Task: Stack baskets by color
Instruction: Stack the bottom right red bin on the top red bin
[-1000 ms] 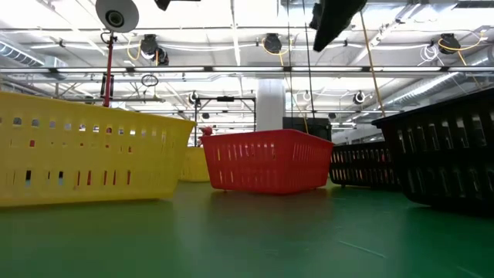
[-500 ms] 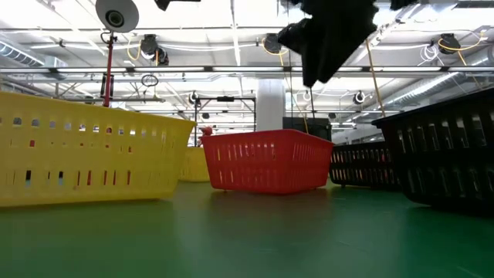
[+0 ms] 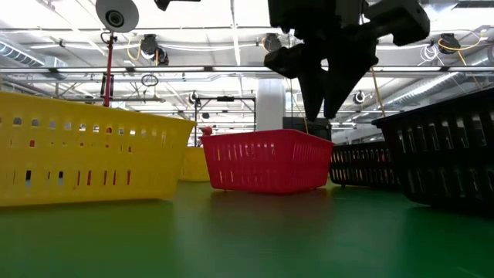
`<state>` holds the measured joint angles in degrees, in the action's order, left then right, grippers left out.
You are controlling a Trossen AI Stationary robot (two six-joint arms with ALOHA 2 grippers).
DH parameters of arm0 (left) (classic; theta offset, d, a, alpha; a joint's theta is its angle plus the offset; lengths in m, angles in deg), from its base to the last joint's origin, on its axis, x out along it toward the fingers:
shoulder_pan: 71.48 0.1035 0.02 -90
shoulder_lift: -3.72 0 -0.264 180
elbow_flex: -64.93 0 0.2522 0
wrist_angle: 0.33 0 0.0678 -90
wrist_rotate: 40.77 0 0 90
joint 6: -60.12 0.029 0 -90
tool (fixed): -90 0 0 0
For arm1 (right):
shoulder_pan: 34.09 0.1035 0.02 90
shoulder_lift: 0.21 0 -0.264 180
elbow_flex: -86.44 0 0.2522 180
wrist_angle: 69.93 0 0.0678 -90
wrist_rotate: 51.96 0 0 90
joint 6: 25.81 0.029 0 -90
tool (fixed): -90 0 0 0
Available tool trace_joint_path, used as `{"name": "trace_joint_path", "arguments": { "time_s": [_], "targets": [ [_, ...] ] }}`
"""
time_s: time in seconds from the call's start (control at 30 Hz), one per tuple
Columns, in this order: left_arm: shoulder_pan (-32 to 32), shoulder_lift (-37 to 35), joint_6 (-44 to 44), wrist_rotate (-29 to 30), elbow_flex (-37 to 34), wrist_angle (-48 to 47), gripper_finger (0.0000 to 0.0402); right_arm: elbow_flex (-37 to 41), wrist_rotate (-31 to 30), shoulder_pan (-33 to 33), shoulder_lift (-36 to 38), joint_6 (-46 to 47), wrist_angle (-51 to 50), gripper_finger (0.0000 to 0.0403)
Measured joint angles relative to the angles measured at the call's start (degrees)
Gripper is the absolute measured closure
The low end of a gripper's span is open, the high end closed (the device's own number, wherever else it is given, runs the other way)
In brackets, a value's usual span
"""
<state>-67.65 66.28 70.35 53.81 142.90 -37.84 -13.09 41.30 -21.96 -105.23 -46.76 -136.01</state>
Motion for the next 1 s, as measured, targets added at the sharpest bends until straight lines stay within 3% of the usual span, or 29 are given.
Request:
{"name": "trace_joint_path", "arguments": {
  "time_s": [0.5, 0.87, 1.0],
  "targets": [
    [0.0, 0.0, -0.1, 0.0, 0.0, 0.0, 0.0369, 6.7, -0.6, -1.0, 0.4, -5.3, 6.7, 0.0323],
    [0.0, 0.0, 0.0, 0.0, 0.0, 0.1, 0.0369, 6.7, -1.7, -1.3, 0.4, -8.2, 6.4, 0.0394],
    [0.0, 0.0, 0.0, 0.0, 0.0, 0.1, 0.0369, 6.7, -1.7, -1.3, 0.4, -8.3, 7.1, 0.0395]
  ]
}}
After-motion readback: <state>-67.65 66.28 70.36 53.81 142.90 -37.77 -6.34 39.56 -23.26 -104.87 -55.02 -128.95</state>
